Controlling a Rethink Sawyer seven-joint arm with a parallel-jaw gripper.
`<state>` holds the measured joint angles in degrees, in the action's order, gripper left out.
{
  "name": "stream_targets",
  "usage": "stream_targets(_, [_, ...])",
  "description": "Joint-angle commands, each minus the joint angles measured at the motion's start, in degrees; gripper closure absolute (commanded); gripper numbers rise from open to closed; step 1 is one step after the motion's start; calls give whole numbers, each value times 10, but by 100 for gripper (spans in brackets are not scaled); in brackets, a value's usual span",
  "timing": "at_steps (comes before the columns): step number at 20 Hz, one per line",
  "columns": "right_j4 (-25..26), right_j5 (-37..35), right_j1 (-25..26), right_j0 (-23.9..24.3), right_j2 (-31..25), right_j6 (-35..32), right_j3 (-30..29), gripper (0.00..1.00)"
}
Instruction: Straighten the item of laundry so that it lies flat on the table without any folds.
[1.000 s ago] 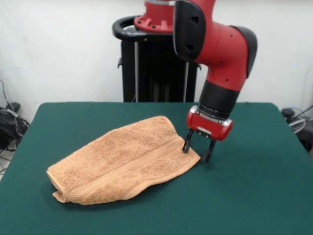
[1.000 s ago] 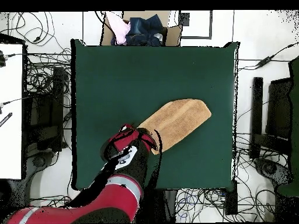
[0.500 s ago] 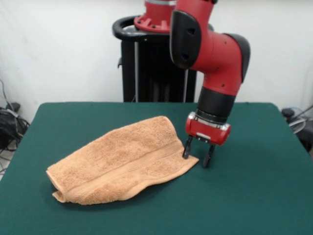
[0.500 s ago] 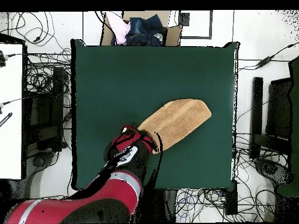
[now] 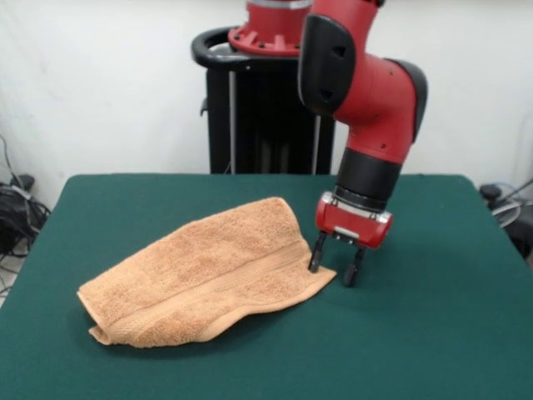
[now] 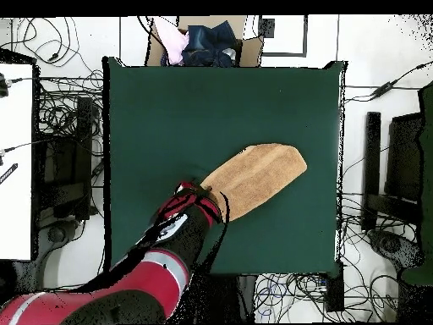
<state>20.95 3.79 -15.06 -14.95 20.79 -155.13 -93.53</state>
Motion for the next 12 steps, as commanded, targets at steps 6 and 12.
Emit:
stream_targets(6, [-47,18,93,-10,7,-37,68,100])
stream_targets(12, [-62,16,97,-20,17,-41,69,100])
